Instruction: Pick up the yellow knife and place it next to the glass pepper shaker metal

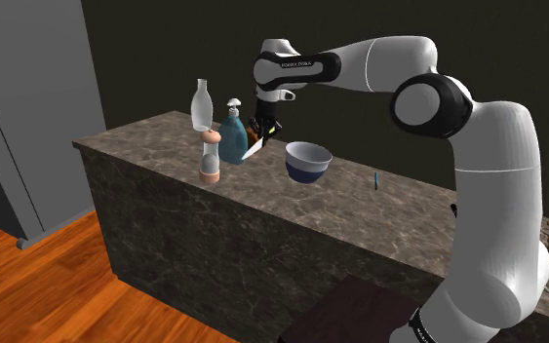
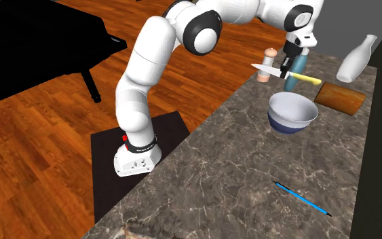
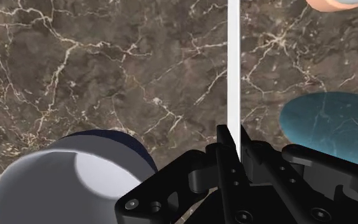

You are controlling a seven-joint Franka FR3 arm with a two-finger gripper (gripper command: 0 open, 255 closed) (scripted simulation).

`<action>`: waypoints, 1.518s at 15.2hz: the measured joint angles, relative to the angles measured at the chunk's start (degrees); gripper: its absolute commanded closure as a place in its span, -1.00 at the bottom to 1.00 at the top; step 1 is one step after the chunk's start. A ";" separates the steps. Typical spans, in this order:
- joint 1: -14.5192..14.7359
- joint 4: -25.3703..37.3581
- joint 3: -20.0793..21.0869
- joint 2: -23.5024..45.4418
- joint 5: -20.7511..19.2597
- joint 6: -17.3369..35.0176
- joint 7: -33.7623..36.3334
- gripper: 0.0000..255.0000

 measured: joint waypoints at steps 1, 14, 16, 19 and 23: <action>-0.05 -1.17 0.01 -0.25 0.01 0.91 0.04 1.00; -0.16 -7.85 -0.24 1.97 -0.44 9.78 0.51 1.00; -0.19 -8.85 -0.28 2.27 -0.51 11.08 0.57 1.00; -0.14 -9.46 -0.37 3.34 -0.68 12.76 0.70 1.00; -0.14 -10.33 -0.44 3.95 -0.79 14.22 0.79 1.00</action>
